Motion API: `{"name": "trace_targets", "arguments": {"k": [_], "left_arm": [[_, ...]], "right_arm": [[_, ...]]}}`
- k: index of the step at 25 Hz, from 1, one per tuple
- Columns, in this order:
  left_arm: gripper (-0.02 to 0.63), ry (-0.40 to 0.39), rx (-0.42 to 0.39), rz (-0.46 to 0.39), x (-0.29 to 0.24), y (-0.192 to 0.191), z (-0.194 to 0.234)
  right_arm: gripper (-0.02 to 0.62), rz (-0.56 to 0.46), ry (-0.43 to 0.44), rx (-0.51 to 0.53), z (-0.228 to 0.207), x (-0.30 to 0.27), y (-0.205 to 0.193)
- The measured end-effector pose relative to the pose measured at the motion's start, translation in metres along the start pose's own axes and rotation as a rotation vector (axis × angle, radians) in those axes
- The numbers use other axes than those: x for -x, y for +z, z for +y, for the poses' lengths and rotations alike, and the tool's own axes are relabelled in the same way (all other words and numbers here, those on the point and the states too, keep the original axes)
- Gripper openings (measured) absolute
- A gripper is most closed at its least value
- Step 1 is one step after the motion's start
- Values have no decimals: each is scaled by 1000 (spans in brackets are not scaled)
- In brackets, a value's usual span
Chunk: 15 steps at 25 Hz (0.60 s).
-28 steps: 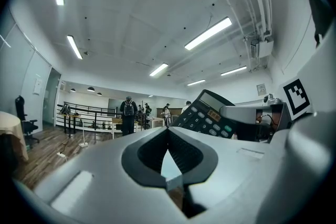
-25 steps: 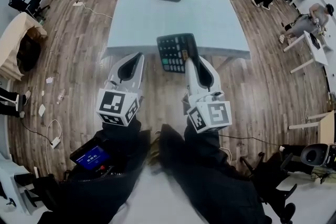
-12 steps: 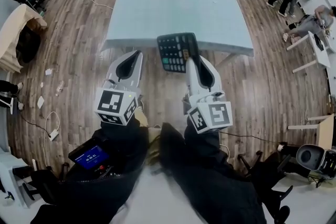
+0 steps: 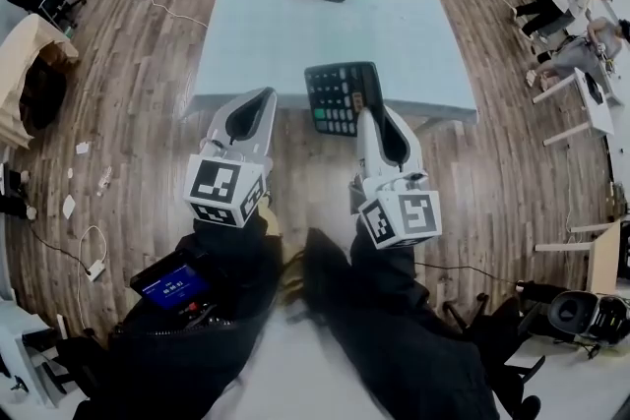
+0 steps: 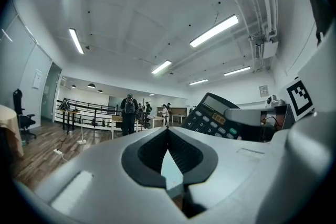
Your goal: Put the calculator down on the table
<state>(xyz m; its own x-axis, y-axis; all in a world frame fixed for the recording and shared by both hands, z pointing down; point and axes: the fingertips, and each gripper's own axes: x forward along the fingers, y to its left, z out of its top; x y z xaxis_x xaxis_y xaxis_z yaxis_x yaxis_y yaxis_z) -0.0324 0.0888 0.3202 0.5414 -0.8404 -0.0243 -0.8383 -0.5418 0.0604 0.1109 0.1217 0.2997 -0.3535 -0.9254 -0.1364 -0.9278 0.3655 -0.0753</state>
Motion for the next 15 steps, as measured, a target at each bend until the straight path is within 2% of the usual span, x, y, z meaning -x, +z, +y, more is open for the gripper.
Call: {"name": "trace_targets", "arguments": {"k": [7, 15], "left_arm": [[-2, 14, 9, 8, -51, -1, 54], [-2, 16, 48, 74, -97, -25, 101]], "right_arm": [[57, 9, 7, -8, -12, -73, -10], [57, 77, -4, -63, -28, -137, -45]]}}
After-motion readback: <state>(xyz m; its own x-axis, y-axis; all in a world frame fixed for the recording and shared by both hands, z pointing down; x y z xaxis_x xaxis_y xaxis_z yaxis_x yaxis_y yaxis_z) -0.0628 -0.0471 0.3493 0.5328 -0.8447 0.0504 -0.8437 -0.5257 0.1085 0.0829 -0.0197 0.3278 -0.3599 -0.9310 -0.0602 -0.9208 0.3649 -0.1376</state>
